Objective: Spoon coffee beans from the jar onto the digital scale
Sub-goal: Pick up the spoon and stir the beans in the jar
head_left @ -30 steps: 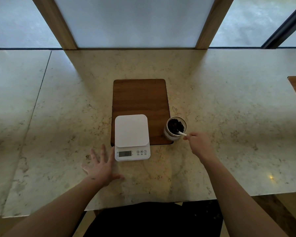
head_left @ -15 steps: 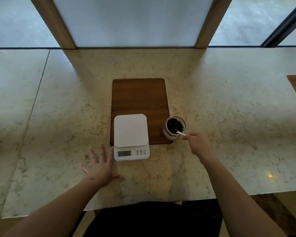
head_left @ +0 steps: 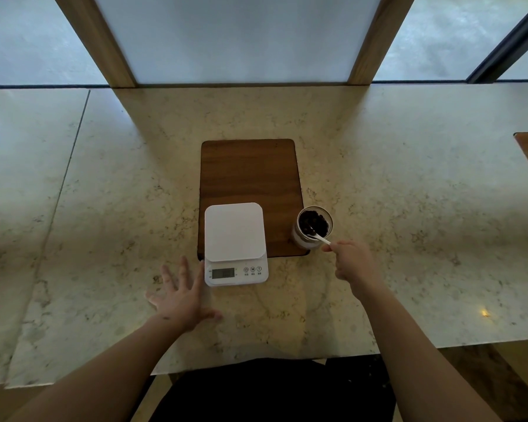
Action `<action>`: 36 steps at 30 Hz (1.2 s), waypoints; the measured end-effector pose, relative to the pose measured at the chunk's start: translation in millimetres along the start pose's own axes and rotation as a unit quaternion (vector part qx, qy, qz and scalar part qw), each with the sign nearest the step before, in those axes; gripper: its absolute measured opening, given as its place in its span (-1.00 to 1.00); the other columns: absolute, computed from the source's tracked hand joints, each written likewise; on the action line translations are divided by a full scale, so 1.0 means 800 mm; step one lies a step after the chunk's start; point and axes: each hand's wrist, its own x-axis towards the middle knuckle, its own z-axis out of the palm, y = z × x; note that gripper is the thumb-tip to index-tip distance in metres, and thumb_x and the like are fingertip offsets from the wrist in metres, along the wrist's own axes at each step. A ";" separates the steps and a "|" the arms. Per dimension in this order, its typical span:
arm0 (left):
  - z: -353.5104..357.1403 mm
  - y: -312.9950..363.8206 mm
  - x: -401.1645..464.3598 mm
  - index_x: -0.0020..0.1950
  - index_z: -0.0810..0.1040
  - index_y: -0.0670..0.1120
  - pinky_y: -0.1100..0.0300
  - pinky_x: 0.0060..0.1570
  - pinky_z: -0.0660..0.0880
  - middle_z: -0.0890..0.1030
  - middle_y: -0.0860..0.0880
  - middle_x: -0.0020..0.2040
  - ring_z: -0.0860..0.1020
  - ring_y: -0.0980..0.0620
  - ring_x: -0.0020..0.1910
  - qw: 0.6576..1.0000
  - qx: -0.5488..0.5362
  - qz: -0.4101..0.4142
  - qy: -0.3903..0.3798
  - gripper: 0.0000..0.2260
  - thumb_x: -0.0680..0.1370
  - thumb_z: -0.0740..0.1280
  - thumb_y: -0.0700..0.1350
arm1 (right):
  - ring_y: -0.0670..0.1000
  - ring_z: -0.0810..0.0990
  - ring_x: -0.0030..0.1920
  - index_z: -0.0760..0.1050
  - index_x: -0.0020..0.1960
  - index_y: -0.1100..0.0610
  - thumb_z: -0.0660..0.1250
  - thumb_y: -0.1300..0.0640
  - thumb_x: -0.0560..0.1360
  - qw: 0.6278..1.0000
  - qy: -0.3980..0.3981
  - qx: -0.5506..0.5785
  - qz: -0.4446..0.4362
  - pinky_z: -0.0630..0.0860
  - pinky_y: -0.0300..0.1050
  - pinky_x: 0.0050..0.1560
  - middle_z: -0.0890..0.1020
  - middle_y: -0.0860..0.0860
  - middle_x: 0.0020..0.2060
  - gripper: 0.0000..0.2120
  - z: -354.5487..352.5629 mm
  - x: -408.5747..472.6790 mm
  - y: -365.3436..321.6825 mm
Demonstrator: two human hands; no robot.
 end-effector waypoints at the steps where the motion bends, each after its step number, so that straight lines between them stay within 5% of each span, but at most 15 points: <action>1: -0.001 0.000 -0.001 0.36 -0.70 0.27 -0.67 0.34 -0.06 -0.68 -0.07 0.44 -0.56 -0.39 0.44 1.000 -0.001 0.001 -0.002 0.24 0.11 0.15 0.70 | -0.02 0.20 -0.50 0.68 -0.22 0.18 0.23 0.23 0.57 1.000 -0.002 0.011 0.005 0.15 -0.10 -0.46 0.27 -0.08 -0.60 -0.70 0.000 0.001 0.002; 36: 0.001 -0.001 0.000 0.31 -0.74 0.29 -0.67 0.34 -0.05 -0.73 -0.03 0.38 -0.59 -0.36 0.42 1.000 -0.007 -0.001 -0.001 0.23 0.11 0.14 0.70 | -0.04 0.19 -0.51 0.68 -0.12 0.23 0.22 0.23 0.59 0.997 -0.008 0.078 0.011 0.17 -0.12 -0.50 0.26 -0.04 -0.53 -0.74 -0.007 0.000 0.003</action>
